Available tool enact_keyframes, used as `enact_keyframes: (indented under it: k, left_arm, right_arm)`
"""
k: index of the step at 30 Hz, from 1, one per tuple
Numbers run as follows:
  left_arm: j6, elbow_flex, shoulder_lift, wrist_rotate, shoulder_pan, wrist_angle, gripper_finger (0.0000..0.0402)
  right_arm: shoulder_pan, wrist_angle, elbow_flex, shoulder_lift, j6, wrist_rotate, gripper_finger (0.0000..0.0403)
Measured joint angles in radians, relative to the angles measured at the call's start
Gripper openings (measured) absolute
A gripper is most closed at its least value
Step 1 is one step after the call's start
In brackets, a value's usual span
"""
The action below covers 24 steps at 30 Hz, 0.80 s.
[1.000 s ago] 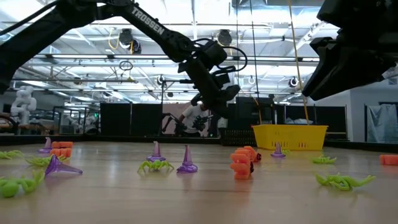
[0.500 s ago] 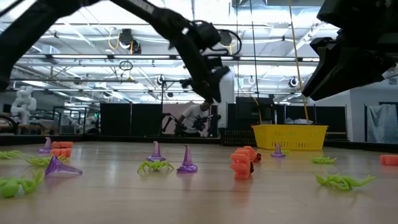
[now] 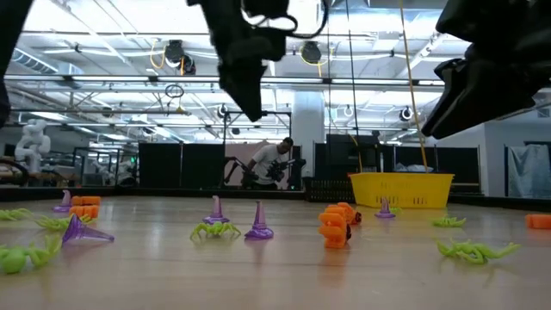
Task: Sort Halloween decoration
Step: Put the violet witch hat toy into the yellow basket
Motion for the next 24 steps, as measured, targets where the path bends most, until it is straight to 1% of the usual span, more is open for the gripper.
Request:
enact_keyframes:
  k: [4,7,9,13,15,17,21,24]
  left_arm:
    - [-0.068,-0.145,-0.087,-0.036,-0.108,0.047,0.0159]
    - [-0.126,-0.257,-0.157,-0.068,-0.187,0.134,0.0159]
    - [-0.166,-0.334,-0.198,-0.070,-0.237,0.212,0.0159]
    - [-0.254,-0.461,-0.246,-0.110,-0.326,0.340,0.0159]
    - [-0.280,-0.512,-0.257,-0.118,-0.370,0.373,0.0159]
    - [-0.306,-0.548,-0.256,-0.120,-0.415,0.412,0.0159]
    - [-0.380,-0.597,-0.256,-0.121,-0.497,0.431,0.0159]
    - [-0.446,-0.607,-0.256,-0.130,-0.548,0.409,0.0159]
  right_arm:
    - [0.000,0.019,0.000,0.000,0.047,0.002,0.0095]
    - [0.000,0.049,0.000,0.000,0.048,0.003,0.0095]
    - [0.000,0.072,0.000,0.000,0.047,0.004,0.0095]
    - [0.000,0.111,0.000,0.000,0.048,0.004,0.0095]
    - [0.000,0.132,0.000,0.000,0.048,0.005,0.0095]
    - [-0.001,0.135,0.000,0.000,0.048,0.005,0.0095]
    - [-0.001,0.142,0.000,0.000,0.041,0.005,0.0095]
    - [-0.001,0.153,0.000,0.000,0.013,0.005,0.0095]
